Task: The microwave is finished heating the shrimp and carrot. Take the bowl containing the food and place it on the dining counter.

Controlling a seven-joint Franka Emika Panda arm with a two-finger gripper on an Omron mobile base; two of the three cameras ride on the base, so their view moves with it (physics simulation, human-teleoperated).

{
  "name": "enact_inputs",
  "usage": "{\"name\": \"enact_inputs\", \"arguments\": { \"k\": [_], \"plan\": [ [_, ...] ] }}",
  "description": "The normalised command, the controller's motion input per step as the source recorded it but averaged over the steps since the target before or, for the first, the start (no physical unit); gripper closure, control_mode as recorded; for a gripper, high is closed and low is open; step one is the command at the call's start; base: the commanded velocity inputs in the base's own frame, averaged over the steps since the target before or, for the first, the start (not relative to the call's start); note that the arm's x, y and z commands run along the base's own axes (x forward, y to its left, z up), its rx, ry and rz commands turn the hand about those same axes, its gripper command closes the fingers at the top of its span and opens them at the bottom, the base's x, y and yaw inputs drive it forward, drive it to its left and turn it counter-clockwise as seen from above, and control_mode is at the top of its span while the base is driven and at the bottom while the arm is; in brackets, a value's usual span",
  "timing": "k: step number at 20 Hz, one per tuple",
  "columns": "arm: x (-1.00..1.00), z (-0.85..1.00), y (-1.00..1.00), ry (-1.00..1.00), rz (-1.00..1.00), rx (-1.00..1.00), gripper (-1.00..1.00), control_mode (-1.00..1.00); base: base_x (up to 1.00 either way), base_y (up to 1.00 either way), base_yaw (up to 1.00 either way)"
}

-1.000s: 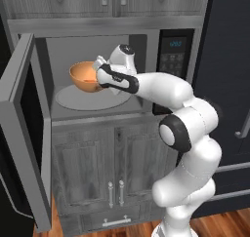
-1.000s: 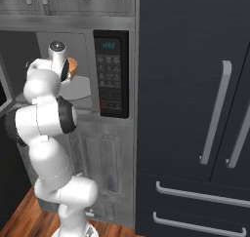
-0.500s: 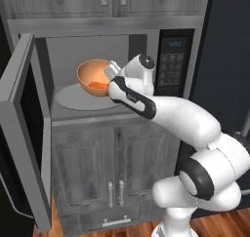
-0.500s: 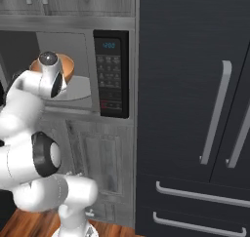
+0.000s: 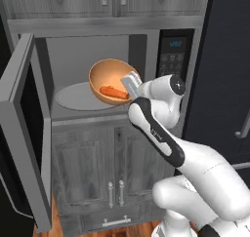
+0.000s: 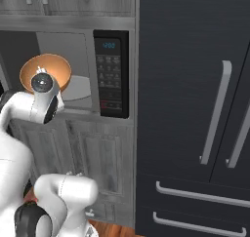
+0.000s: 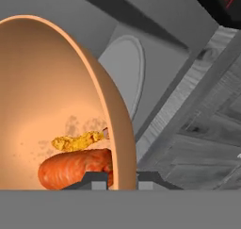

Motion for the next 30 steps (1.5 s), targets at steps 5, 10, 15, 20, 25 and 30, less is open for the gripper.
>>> {"name": "enact_inputs", "arguments": {
  "k": [5,10,15,20,25,30],
  "plan": [
    [-1.00,0.26,-0.29,0.19,0.00,-0.01,1.00,-1.00,0.00,0.00,0.00],
    [-1.00,-0.21,-0.28,0.28,0.00,-0.12,1.00,-1.00,0.00,0.00,0.00],
    [-0.41,-0.07,-0.09,0.06,0.00,-0.01,1.00,-1.00,0.00,0.00,0.00],
    [0.00,0.00,0.00,0.00,0.00,0.00,1.00,-1.00,0.00,0.00,0.00],
    [0.00,0.00,0.00,0.00,0.00,0.00,1.00,-1.00,0.00,0.00,0.00],
    [-0.13,0.00,-0.01,0.00,0.00,0.00,1.00,1.00,-0.11,-0.04,0.00]
  ]
}}
